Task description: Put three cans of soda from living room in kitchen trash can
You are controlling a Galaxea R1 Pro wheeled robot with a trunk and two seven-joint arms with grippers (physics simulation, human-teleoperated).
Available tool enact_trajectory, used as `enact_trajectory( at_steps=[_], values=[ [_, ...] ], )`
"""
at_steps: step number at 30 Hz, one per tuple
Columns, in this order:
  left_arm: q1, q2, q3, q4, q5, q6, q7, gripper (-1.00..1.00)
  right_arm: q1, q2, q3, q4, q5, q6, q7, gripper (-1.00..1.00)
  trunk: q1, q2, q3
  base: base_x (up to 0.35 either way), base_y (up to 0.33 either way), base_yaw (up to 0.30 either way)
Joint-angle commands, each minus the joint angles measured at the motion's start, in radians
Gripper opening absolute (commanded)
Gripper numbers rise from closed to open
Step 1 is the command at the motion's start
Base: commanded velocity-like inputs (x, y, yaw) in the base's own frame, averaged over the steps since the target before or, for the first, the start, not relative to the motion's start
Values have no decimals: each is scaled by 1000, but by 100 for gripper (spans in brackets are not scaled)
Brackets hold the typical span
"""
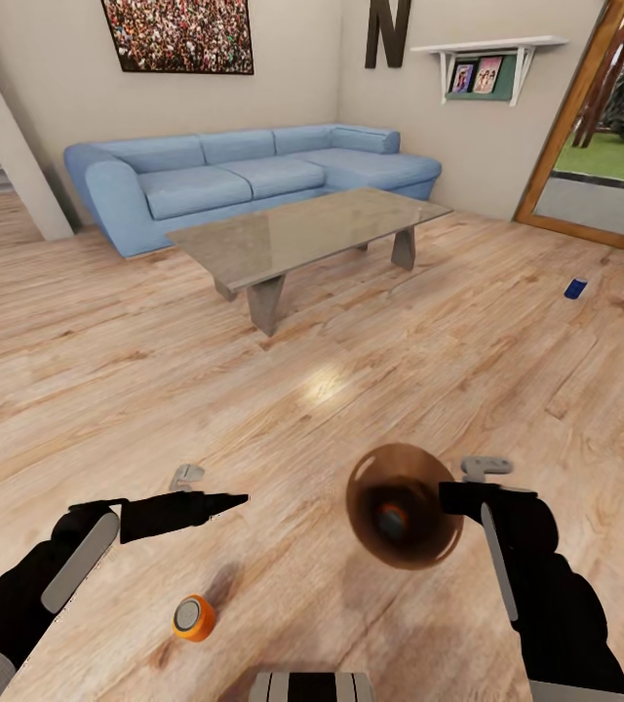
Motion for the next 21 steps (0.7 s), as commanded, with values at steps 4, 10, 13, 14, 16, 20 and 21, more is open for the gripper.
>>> enact_trajectory(
  at_steps=[4, 10, 13, 14, 16, 20, 21],
  values=[
    [0, 12, 14, -11, 0, 1, 0, 100, 0, 1, 0, 0, 24, 1, 9, -100, 0, 0, 0, 0, 0, 0],
    [-1, 42, 22, -25, 1, 0, 1, 100, 0, -9, 0, 0, 42, 1, 13, -100, 0, 0, 0, 0, 0, 0],
    [-1, 49, 22, -29, 3, -2, -1, 100, -1, -10, 0, 0, 52, 1, 15, -100, 0, 0, 0, 0, 0, 0],
    [-1, 50, 22, -30, 3, -2, -1, 100, 0, -11, 0, 0, 53, 1, 17, -100, 0, 0, 0, 0, 0, 0],
    [-1, 55, 21, -32, 3, -2, -1, 100, -1, -11, 0, 0, 58, 1, 20, -100, 0, 0, 0, 0, 0, 0],
    [-1, 59, 21, -34, 2, -2, -1, 100, -1, -11, 0, 0, 61, 1, 27, -100, 0, 0, 0, 0, 0, 0],
    [-1, 60, 21, -34, 0, -1, -1, 100, 0, -11, 0, 0, 62, 1, 29, -100, 0, 0, 0, 0, 0, 0]
  ],
)
